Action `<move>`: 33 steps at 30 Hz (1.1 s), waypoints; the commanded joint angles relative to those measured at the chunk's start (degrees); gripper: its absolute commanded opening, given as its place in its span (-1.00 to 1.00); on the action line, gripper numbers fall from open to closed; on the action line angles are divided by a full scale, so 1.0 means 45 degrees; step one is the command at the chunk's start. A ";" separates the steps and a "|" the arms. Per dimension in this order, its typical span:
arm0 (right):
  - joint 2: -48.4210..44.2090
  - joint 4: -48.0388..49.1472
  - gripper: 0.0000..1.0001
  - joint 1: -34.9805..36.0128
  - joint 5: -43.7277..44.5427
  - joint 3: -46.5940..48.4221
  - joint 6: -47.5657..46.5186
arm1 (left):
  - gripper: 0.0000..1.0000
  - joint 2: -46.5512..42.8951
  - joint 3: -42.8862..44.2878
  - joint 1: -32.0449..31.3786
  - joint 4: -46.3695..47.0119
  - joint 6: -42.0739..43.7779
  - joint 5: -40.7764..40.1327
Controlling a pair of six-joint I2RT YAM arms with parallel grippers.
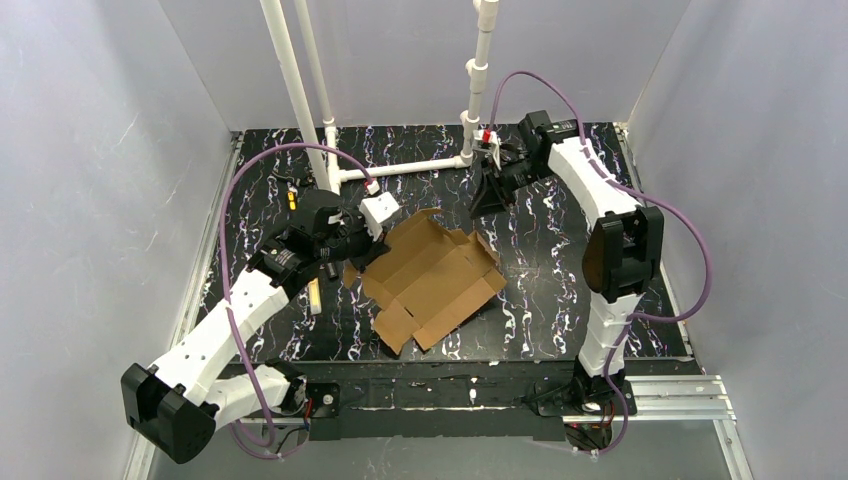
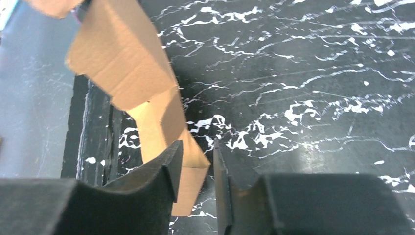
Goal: Fold the paper box
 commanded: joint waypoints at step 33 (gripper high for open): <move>0.0728 -0.0014 0.05 0.1917 -0.0459 -0.0469 -0.0847 | -1.00 -0.0380 0.0744 -0.0029 0.0631 -0.0224 0.0812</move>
